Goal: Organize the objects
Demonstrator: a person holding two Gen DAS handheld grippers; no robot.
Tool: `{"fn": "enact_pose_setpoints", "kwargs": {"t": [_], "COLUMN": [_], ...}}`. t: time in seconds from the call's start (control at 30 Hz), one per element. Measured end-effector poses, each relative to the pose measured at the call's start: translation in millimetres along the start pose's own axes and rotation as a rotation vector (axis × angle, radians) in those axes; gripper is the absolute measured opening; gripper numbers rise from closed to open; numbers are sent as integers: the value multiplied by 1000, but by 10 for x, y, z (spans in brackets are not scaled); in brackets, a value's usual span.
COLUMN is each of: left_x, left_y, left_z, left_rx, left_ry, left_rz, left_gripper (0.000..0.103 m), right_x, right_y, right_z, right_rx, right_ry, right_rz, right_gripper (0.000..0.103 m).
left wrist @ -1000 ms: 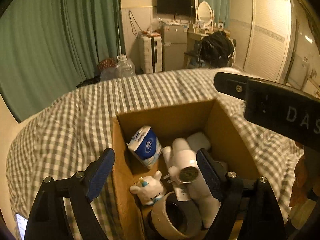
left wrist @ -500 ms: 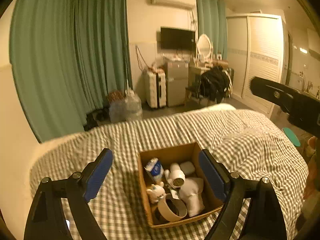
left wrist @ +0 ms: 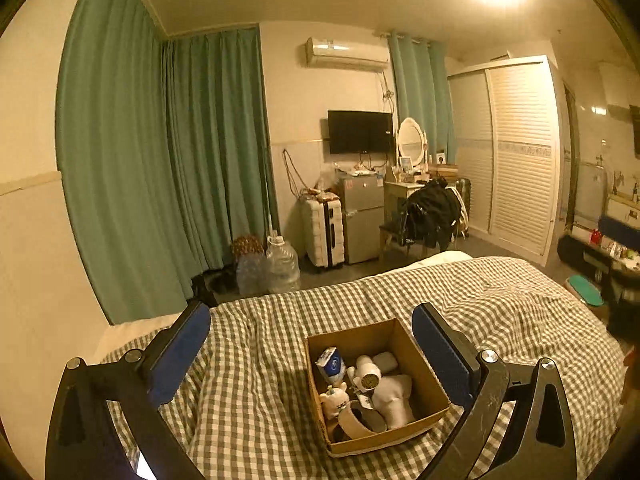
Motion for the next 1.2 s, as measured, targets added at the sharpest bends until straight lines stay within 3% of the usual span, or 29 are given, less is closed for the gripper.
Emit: {"fn": "enact_pose_setpoints", "kwargs": {"t": [0.23,0.53,0.7,0.9,1.2], "left_x": [338,951,1449,1821,1796], "left_y": [-79,-37,1,37,26], "left_z": [-34,-41,2,157,92], "left_rx": [-12,-107,-206,-167,-158], "left_ry": [-22,-24,-11,108,94], "left_rz": [12,15,11,-34,-34], "left_gripper": [103,103,103,103,103], "right_x": [623,1333,1817,1966,1962], "right_y": [100,124,188,195,270], "right_z": [-53,119,132,65,128], "right_rx": [-8,34,66,93,94], "right_ry": [-3,21,56,56,64], "right_rz": [4,42,-5,-22,-56], "right_gripper": [103,103,103,103,103]}}
Point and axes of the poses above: each gripper's, at about its wrist camera, not at the fingertips, and z roughly the way its jaws point, y to its left, x to its underside, the point moved 3 cm from there along z, roughly the way its jaws point, and after that the axes turned 9 degrees about -y, right-handed, at the moved point
